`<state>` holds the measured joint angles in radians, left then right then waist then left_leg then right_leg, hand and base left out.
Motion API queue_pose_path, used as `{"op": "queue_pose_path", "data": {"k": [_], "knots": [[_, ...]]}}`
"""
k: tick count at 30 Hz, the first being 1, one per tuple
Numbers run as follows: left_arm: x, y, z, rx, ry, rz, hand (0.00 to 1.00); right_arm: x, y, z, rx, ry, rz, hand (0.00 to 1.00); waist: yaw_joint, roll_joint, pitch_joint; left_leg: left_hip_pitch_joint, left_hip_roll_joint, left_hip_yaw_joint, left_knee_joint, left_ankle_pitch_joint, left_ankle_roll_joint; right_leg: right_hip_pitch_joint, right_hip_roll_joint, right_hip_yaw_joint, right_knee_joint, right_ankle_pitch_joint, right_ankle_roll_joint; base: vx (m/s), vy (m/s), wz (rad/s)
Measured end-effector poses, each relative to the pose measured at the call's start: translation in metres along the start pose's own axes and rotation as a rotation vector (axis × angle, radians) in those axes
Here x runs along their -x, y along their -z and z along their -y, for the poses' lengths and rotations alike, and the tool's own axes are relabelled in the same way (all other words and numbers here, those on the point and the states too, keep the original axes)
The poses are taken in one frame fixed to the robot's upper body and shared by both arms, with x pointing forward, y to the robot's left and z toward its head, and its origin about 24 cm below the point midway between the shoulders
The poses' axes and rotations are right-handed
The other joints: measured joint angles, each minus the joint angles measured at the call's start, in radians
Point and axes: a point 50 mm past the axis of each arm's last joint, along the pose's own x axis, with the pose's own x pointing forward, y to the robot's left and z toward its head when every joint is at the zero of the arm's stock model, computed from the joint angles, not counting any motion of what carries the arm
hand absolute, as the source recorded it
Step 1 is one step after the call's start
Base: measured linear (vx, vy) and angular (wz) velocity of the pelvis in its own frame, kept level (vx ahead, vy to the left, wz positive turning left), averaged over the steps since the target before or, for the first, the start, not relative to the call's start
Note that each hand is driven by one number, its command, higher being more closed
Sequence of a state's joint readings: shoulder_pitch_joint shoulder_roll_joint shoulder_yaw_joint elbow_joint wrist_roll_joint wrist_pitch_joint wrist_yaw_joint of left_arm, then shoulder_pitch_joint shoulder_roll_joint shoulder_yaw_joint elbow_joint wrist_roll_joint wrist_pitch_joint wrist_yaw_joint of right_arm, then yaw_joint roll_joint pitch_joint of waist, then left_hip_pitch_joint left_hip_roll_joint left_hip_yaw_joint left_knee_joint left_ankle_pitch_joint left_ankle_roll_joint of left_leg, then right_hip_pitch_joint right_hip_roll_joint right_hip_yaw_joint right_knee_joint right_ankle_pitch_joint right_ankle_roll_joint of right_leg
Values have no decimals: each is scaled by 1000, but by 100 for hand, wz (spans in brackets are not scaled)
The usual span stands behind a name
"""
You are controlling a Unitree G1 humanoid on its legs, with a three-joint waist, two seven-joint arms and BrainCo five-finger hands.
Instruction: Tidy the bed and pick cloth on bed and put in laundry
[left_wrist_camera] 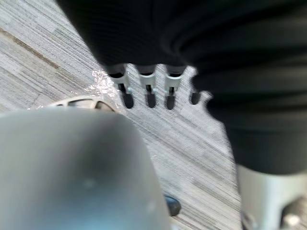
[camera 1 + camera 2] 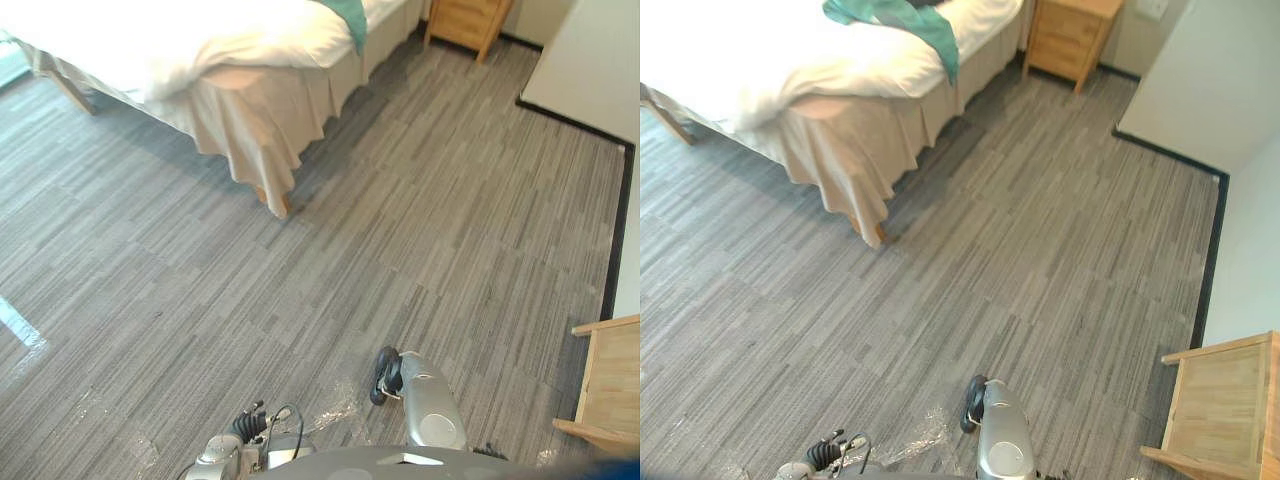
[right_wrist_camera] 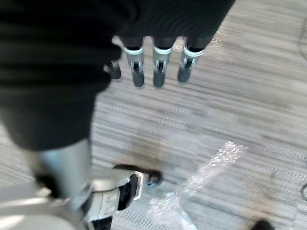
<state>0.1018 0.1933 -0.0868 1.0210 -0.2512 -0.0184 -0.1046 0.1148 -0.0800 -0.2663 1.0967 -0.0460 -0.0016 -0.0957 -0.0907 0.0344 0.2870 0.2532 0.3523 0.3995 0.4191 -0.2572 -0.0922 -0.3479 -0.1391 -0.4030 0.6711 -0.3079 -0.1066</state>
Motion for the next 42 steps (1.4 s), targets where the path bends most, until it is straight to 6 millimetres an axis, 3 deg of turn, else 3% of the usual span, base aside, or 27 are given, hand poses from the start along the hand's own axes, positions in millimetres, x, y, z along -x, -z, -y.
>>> {"op": "queue_pose_path", "data": {"k": [1, 2, 4, 5, 6, 7, 8, 9, 11, 13, 14, 15, 17, 18, 20, 23, 25, 27, 28, 31, 32, 33, 35, 37, 38, 40, 42], "knots": [[-1, -5, 2, 55, -1, 41, 0, 0, -2, 2, 23, 23, 11, 0, -6, 11, -5, -91, 36, -71, 199, 107, 43, 44, 30, 9, -37, -30, -3, 335, -199, -18], [-1, -6, 5, 75, 4, 54, 0, -1, -3, 4, 26, 31, 14, 0, -6, 16, -8, -126, 44, -102, 272, 123, 43, 59, 44, 14, -57, -32, -6, 583, -280, -34], [-1, -18, 15, 119, 26, 153, 0, -1, -3, 9, 37, 51, 16, 0, 2, 36, -18, -295, 22, -219, 611, 28, 27, 184, 110, 38, -193, -28, -25, 378, -99, -41], [-1, -21, 17, 119, 33, 170, 0, -1, -3, 9, 40, 52, 14, 0, 3, 33, -17, -318, 6, -231, 637, 12, 29, 213, 118, 43, -221, -24, -24, 435, -43, -43], [-1, -27, 21, 117, 54, 210, 0, -2, -2, 8, 45, 54, 9, 0, 10, 23, -14, -369, -41, -242, 657, -25, 33, 280, 135, 67, -282, -4, -18, 428, -23, -41], [-1, -30, 23, 119, 59, 225, 0, -2, -3, 9, 45, 55, 8, 0, 19, 24, -14, -386, -58, -238, 655, -38, 34, 302, 137, 75, -300, 1, -20, 514, 6, -73], [-1, -37, 26, 128, 74, 262, 0, -2, -4, 8, 44, 54, 9, 0, 35, 12, -9, -438, -107, -222, 621, -65, 45, 353, 140, 106, -348, 8, -11, 441, 65, -75], [0, -42, 29, 149, 90, 288, 0, -2, -7, 6, 32, 51, 26, 0, 47, 10, -7, -502, -157, -195, 543, -86, 60, 404, 132, 134, -392, 14, 0, 456, 90, -70], [0, -48, 32, 156, 102, 323, 0, -1, -9, 5, -7, 60, 56, 0, 54, 1, 1, -573, -207, -144, 402, -94, 68, 462, 109, 158, -433, 16, 3, 484, 161, -60], [0, -48, 32, 189, 95, 331, 0, 1, -9, 4, -19, 66, 87, 0, 59, -1, 2, -608, -238, -100, 198, -35, 63, 506, 74, 176, -442, -2, 39, 495, 212, -63], [1, -44, 32, 229, 87, 323, 0, 2, -7, 6, -9, 75, 108, 0, 60, 3, 0, -601, -237, -79, 55, 42, 55, 540, 65, 187, -454, -30, 84, 617, 308, -61], [1, -35, 29, 274, 58, 307, 0, 5, -2, 8, 18, 88, 121, 0, 58, 17, -9, -567, -228, -34, -24, 189, 167, 603, 53, 208, -473, -66, 136, 517, 259, -49], [1, -38, 24, 286, 33, 316, 0, 7, 2, 1, 38, 71, 121, 0, 55, -17, -29, -557, -254, 0, -21, 141, 149, 612, 15, 207, -488, -30, 131, 520, 267, -26], [0, -41, 23, 286, 23, 332, 0, 7, 4, -2, 54, 72, 118, 0, 72, -28, -32, -560, -253, 26, 26, 98, 176, 628, -1, 204, -517, 31, 141, 607, 304, -21], [0, -44, 23, 282, 24, 340, 0, 8, 8, -1, 44, 95, 101, 0, 78, -34, -34, -544, -252, 56, 59, 64, 208, 653, -9, 196, -515, 73, 151, 413, 210, 5], [0, -43, 23, 274, 23, 332, 0, 8, 12, 0, 66, 126, 74, 0, 86, -51, -54, -478, -282, 59, 71, -32, 226, 605, -55, 200, -281, 113, 203, 463, 239, 22], [0, -35, 17, 238, 4, 293, 0, 6, 5, -3, 49, 133, 87, 0, 82, -73, -67, -386, -335, 35, 44, -83, 216, 410, -120, 262, 197, 183, 253, 390, 147, 23], [0, -24, 17, 243, -1, 252, 0, 7, 8, -1, 55, 134, 84, 0, 64, -63, -74, -287, -363, -3, -25, -82, 212, 305, -120, 263, 405, 143, 273, 349, 83, 58], [1, -19, 18, 256, -2, 236, 0, 8, 12, 1, 59, 136, 74, 0, 54, -53, -85, -237, -373, -30, -70, -77, 207, 241, -119, 245, 455, 122, 258, 356, 65, 75], [0, -18, 21, 281, 5, 226, 0, 11, 19, 2, 52, 128, 74, 0, 53, -53, -101, -159, -391, -120, -137, -75, 200, 125, -122, 216, 439, 90, 229, 344, -32, 111], [-2, -27, 28, 290, 29, 233, 0, 14, 29, 3, 46, 120, 53, 0, 50, -53, -100, -110, -386, -234, -171, -81, 189, 67, -123, 171, 315, 70, 211, 362, -142, 135], [-2, -27, 28, 292, 30, 232, 0, 15, 30, 3, 45, 120, 51, 0, 50, -53, -100, -107, -385, -244, -172, -82, 187, 64, -123, 167, 302, 68, 211, 364, -174, 174], [-4, -29, 33, 333, 40, 221, 0, 16, 35, -1, 25, 102, 26, 0, 49, -53, -100, -67, -355, -376, -177, -100, 158, 46, -100, 175, 40, 72, 190, 385, -289, 170], [-4, -30, 34, 341, 43, 210, 0, 16, 36, -5, 20, 75, 15, 0, 52, -59, -102, -48, -336, -467, -170, -122, 124, 47, -76, 223, -152, 126, 180, 395, -353, 178], [-5, -29, 31, 357, 34, 195, 0, 16, 39, -7, 34, 60, -4, 0, 53, -71, -110, -39, -321, -521, -152, -148, 82, 72, -57, 281, -245, 257, 213, 565, -524, 159], [-6, -26, 42, 378, 59, 170, 0, 13, 32, 11, 53, 88, 10, 0, 65, -26, -110, -30, -273, -514, -143, -128, 57, 104, -45, 233, -192, 221, 178, 490, -438, 114], [-6, -26, 42, 382, 53, 168, 0, 10, 22, 13, 105, 64, 45, 0, 82, -32, -111, 13, -245, -511, -173, -63, 34, 115, -60, 220, -69, 133, 153, 351, -313, 85]]}}
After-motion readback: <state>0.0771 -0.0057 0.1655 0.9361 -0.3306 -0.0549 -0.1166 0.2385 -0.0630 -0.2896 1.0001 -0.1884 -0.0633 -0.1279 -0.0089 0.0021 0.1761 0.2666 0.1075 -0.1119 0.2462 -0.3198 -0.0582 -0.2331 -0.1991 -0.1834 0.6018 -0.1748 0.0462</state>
